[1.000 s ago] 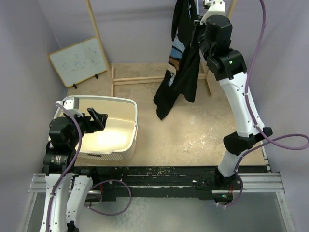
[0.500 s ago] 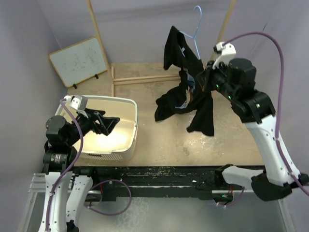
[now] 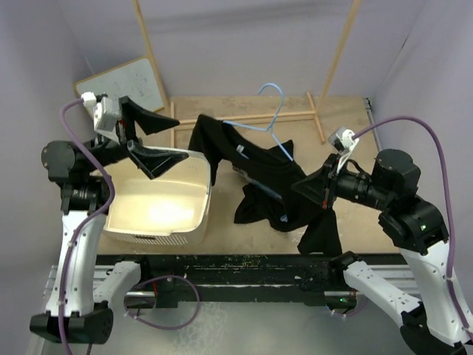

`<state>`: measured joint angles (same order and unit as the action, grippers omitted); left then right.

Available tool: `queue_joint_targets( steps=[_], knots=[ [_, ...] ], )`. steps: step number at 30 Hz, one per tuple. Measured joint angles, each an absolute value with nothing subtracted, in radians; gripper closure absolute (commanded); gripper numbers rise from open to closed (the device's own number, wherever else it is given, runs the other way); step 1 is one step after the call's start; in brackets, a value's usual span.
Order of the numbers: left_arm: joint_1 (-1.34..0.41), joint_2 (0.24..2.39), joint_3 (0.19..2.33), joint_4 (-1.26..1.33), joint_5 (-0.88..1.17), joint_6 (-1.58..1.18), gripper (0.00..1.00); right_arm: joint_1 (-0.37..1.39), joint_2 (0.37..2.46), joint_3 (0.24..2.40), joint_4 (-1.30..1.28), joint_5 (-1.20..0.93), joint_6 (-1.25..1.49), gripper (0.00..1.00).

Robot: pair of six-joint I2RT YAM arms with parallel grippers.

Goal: Remove the t-shirt from the hanger

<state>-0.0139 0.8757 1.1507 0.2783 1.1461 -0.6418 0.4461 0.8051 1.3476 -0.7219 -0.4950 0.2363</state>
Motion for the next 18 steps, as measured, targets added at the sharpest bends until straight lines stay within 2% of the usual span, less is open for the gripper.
queue_joint_targets(
  steps=[4,9,13,18],
  knots=[
    [-0.054,1.008,1.19,0.488,1.233,-0.766,0.09,0.446,0.769,1.295,-0.723,-0.626,0.24,1.0],
    [-0.136,1.159,1.259,0.577,1.305,-0.811,0.12,0.446,0.749,1.291,-0.723,-0.702,0.245,1.0],
    [-0.202,1.23,1.328,0.477,1.34,-0.736,0.12,0.446,0.734,1.292,-0.723,-0.718,0.245,1.0],
    [-0.294,1.279,1.445,0.168,1.331,-0.49,0.14,0.446,0.735,1.298,-0.729,-0.718,0.248,1.0]
  ],
)
